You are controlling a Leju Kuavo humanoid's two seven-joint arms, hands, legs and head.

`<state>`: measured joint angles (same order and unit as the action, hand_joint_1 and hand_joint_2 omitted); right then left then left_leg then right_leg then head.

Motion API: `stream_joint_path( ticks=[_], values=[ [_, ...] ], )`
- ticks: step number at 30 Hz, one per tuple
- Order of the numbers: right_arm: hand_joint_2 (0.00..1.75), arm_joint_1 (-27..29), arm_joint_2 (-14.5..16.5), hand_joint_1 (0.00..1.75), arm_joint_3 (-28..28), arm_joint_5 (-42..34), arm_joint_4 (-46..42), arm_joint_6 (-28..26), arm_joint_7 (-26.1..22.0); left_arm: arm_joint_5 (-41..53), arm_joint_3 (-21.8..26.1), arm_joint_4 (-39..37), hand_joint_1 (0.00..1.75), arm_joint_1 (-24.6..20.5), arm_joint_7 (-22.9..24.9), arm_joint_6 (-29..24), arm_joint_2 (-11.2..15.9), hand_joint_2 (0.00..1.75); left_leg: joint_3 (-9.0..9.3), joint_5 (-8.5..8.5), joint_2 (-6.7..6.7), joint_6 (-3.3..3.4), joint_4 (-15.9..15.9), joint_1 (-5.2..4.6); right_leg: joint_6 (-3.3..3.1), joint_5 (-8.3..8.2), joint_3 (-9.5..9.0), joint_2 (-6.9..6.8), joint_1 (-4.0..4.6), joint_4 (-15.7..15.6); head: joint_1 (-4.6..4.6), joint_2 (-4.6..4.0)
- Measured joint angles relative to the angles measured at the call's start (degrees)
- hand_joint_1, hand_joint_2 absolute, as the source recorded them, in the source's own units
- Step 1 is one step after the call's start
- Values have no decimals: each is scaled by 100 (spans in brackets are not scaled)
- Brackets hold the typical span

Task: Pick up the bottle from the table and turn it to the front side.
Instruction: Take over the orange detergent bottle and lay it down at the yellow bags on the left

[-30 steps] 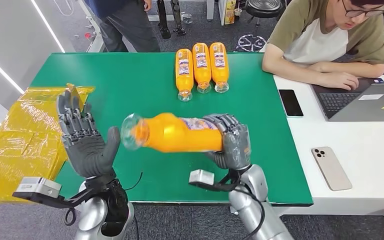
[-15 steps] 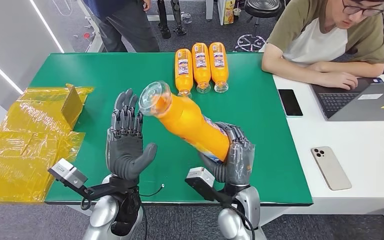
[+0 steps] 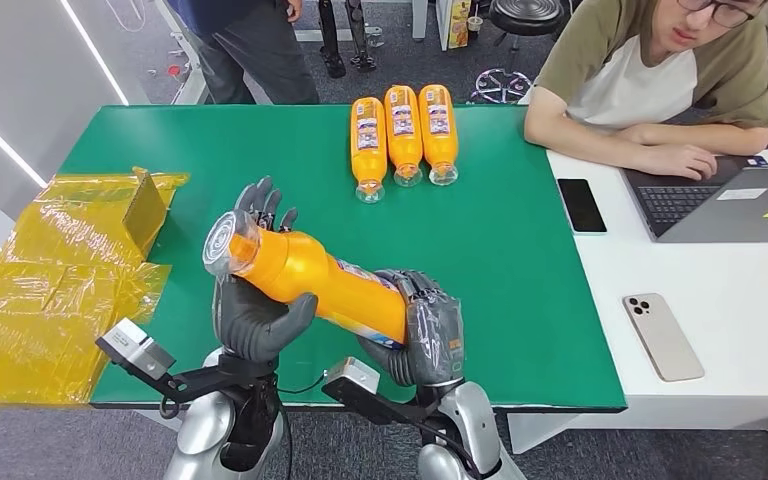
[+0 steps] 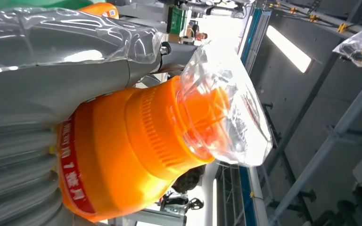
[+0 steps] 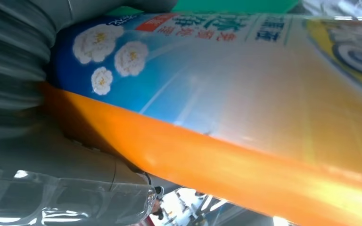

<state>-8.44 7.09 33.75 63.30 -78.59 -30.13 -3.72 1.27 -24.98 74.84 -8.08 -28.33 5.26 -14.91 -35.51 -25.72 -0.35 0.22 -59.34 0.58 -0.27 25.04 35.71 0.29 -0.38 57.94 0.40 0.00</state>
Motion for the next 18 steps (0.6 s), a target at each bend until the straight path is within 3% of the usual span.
stream_joint_path(
  ticks=[11,12,15,16,18],
  values=[
    [175,-55,-133,175,150,168,-119,662,94,73,115,-1,0,2,57,114,-9,175,1,0,1,0,0,1,0,0,0,1,1,0,-1,0],
    [175,-66,-144,175,159,171,-125,706,92,76,124,-2,17,2,61,121,-9,175,1,0,1,0,0,1,0,0,0,1,1,0,-1,0],
    [175,-135,-183,175,185,176,-137,868,67,82,167,-2,140,3,67,134,-10,175,0,0,1,0,0,0,0,0,0,1,0,0,0,0],
    [175,-163,-194,175,192,175,-135,914,56,84,180,-2,167,5,68,134,-10,175,0,0,1,0,0,0,0,0,0,1,0,0,0,0],
    [175,-219,-211,175,199,171,-121,980,41,83,198,-2,175,20,67,134,-11,175,0,0,1,0,0,0,0,0,0,1,0,0,1,0]
  ],
)
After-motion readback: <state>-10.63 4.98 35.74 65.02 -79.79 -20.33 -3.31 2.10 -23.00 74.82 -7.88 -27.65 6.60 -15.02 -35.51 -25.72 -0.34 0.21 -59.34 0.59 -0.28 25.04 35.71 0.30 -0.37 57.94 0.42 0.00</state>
